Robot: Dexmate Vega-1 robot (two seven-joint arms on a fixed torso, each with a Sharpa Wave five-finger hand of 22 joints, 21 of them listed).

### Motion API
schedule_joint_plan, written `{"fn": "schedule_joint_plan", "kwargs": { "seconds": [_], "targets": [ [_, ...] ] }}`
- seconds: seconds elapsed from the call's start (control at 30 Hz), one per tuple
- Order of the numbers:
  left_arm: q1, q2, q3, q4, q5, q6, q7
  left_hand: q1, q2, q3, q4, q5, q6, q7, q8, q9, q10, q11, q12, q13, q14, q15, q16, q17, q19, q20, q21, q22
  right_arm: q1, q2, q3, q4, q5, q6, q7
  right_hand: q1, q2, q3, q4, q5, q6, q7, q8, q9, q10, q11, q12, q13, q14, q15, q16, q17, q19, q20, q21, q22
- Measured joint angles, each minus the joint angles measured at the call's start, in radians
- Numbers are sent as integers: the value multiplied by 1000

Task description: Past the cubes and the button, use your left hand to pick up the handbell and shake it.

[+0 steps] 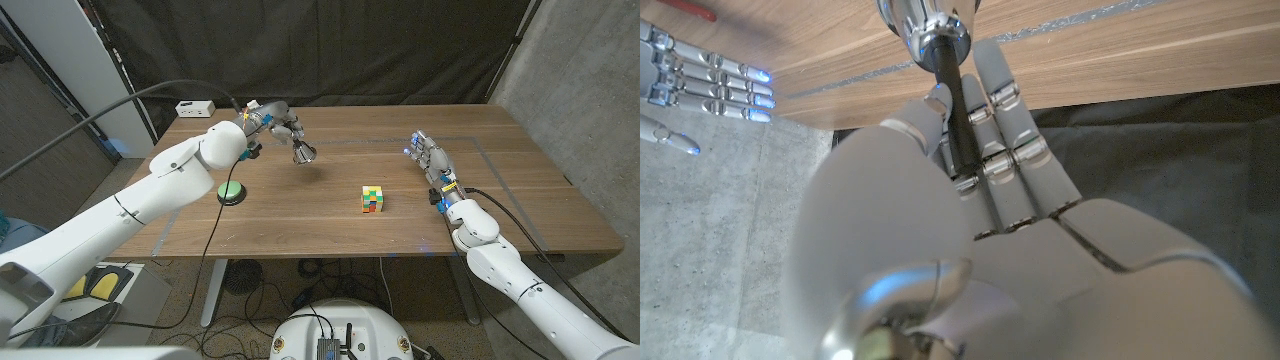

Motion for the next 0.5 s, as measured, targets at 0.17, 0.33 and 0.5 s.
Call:
{"fn": "schedule_joint_plan", "kwargs": {
  "seconds": [0.17, 0.33, 0.5],
  "targets": [
    [-28, 3, 33, 0, 30, 25, -27, 0, 0, 0, 0, 0, 0, 0, 0, 0, 0, 0, -2, 0, 0, 0, 0, 0, -4, 4, 4, 0, -3, -2, 2, -3, 0, 0, -1, 0, 0, 0, 0, 0, 0, 0, 0, 0, 0, 0, 0, 0, 0, 0, 0, 0, 0, 0, 0, 0],
    [-63, 6, 71, 5, 64, 47, -64, 0, 0, 4, 4, 0, 0, 0, 0, 0, -2, 2, -3, 2, 0, 0, 0, 0, -4, 4, 4, 0, -4, -2, 2, -4, 1, 0, -2, 0, 0, 0, 0, 0, 0, 0, 0, 0, 0, 0, 0, 0, 0, 0, 0, 0, 2, -2, 0, 0],
    [-92, 7, 103, 14, 112, 64, -107, 0, 0, 4, 4, 0, -2, 2, 0, 0, -2, 2, -4, 5, 0, 0, -1, 3, -4, 4, 4, 0, -4, -2, 2, -5, 0, -1, -7, 0, 0, 0, 0, 0, 0, 0, 0, 0, 0, 0, 0, 0, 0, 0, 0, 0, 2, -2, 0, 0]
  ]
}}
